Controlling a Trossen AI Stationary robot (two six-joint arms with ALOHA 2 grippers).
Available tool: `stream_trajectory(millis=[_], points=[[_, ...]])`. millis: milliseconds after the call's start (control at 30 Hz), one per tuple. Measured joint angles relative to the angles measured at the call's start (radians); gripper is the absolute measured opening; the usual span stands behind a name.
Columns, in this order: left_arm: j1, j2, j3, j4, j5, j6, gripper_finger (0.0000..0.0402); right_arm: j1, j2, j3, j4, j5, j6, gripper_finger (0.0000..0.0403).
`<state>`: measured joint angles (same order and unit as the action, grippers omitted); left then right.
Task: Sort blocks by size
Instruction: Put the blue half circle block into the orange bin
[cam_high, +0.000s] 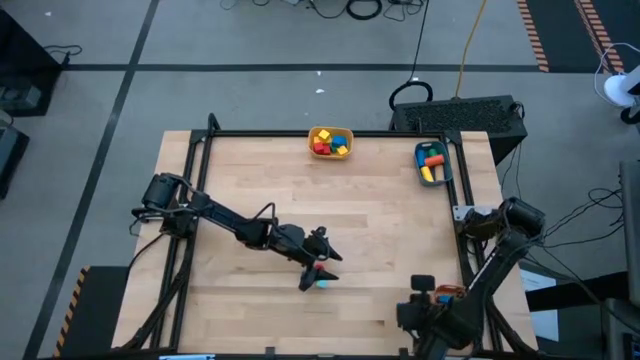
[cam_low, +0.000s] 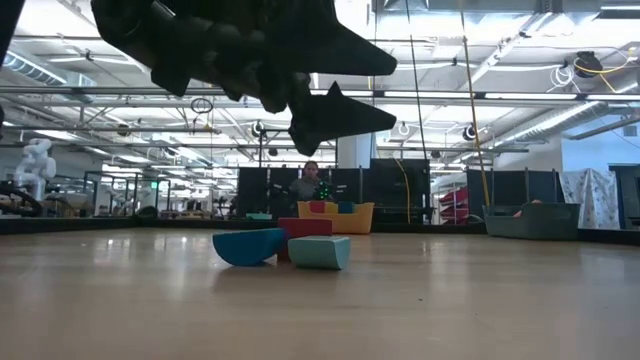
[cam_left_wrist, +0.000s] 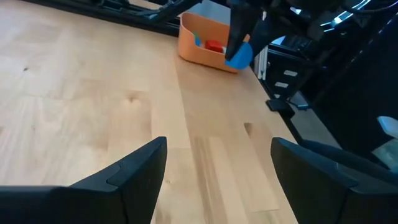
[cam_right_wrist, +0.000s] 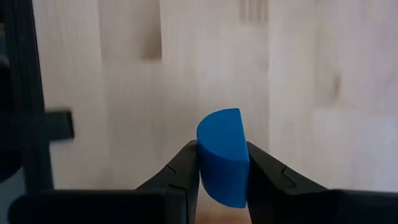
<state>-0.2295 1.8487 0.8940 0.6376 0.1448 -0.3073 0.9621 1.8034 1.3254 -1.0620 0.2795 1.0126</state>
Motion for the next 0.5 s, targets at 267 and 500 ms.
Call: stream_trajectory(millis=[267, 500], points=[[0.0, 0.0, 0.0, 0.0, 0.0, 0.0, 0.0287, 0.029, -0.003, 0.0, -0.063, -0.16, 0.12, 0.0084], [0.0, 0.0, 0.0, 0.004, 0.0, 0.0, 0.0287, 0.057, -0.095, 0.0, -0.07, -0.208, 0.131, 0.0084]])
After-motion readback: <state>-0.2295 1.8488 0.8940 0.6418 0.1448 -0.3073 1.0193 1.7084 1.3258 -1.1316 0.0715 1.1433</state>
